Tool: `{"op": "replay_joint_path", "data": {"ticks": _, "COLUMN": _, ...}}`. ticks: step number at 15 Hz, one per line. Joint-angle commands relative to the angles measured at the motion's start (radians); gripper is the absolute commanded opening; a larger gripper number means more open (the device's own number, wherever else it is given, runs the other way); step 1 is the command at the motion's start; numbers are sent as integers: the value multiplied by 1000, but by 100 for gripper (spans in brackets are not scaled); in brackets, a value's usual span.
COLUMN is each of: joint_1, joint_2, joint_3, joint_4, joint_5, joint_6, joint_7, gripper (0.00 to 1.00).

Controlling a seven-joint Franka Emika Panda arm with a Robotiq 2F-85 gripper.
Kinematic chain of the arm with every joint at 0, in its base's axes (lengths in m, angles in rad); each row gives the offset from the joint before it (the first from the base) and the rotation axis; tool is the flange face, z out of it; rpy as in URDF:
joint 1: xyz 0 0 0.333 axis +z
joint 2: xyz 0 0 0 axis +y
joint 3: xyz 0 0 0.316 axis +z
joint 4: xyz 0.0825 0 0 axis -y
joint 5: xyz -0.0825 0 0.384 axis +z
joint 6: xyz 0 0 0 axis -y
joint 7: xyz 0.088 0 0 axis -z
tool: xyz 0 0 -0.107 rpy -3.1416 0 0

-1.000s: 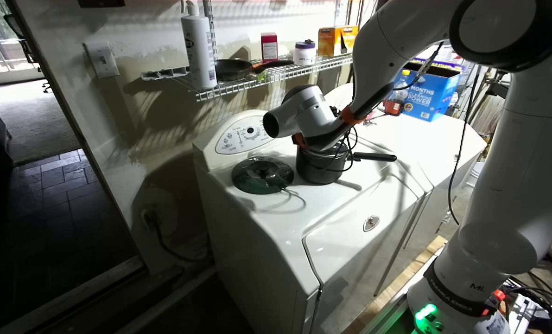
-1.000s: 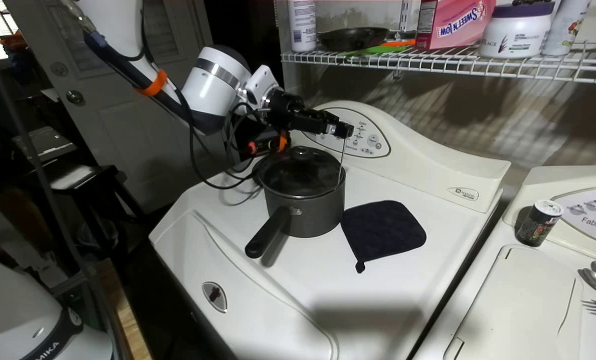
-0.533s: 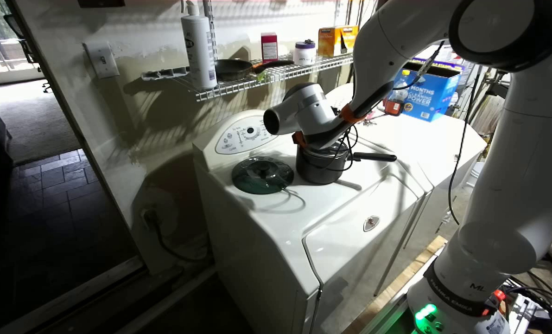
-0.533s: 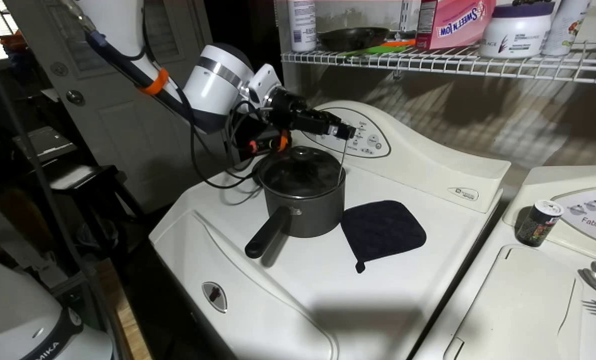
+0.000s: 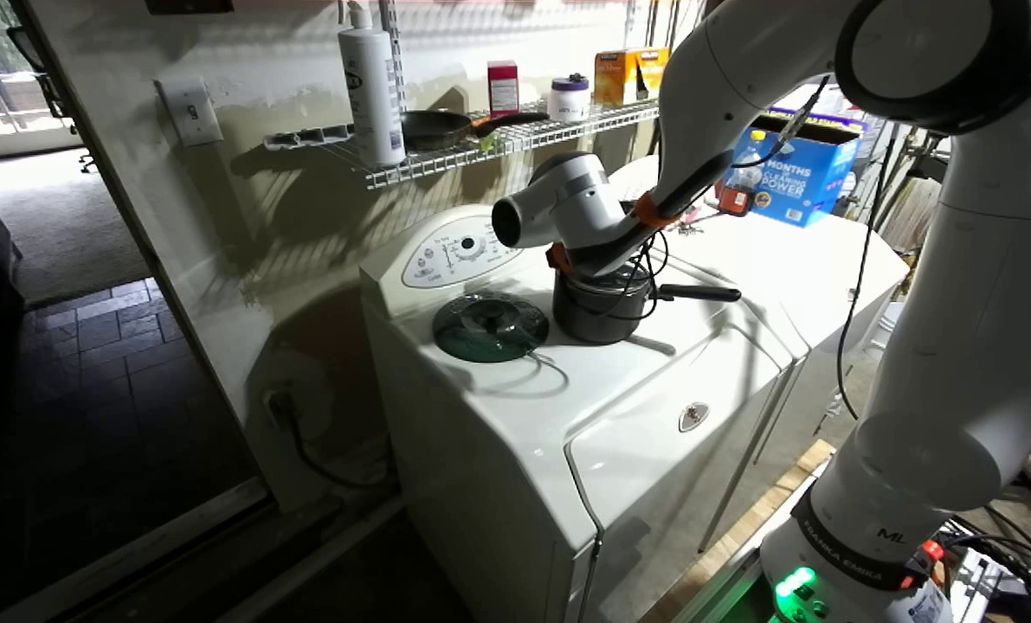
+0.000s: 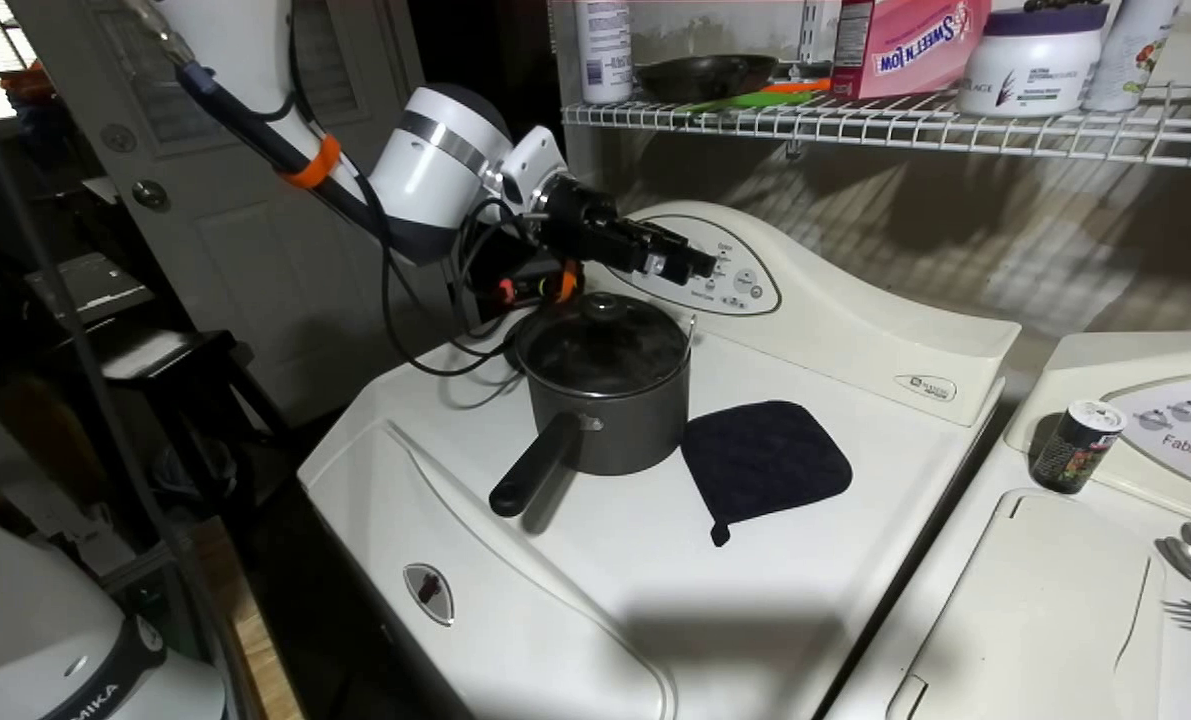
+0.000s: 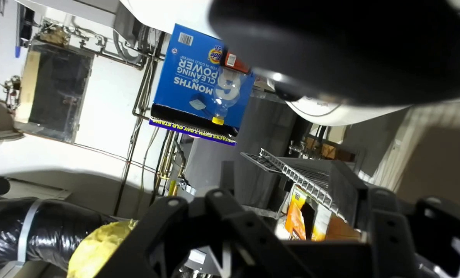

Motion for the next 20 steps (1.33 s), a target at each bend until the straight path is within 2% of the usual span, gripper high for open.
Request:
{"op": "replay_joint_path", "data": {"ticks": 1, "joint_1": -3, "joint_2": 14, "joint_3": -6, "joint_4": 30, "joint_5": 30, "joint_6": 11, "joint_7": -30, "gripper": 95}}
{"op": "replay_joint_path", "data": {"ticks": 3, "joint_1": -2, "joint_2": 7, "joint_3": -5, "joint_4": 25, "joint_5": 31, "joint_6": 14, "joint_7": -32, "gripper": 100}}
{"op": "replay_joint_path", "data": {"ticks": 12, "joint_1": -4, "joint_2": -79, "joint_3": -3, "joint_4": -9, "joint_5": 84, "joint_6": 35, "joint_7": -103, "gripper": 100}}
{"op": "replay_joint_path", "data": {"ticks": 16, "joint_1": -11, "joint_2": -157, "joint_3": -10, "joint_4": -26, "joint_5": 148, "joint_6": 63, "joint_7": -220, "gripper": 100}}
{"op": "replay_joint_path", "data": {"ticks": 20, "joint_1": -34, "joint_2": -263, "joint_3": -41, "joint_4": -50, "joint_5": 239, "joint_6": 200, "joint_7": -398, "gripper": 100}}
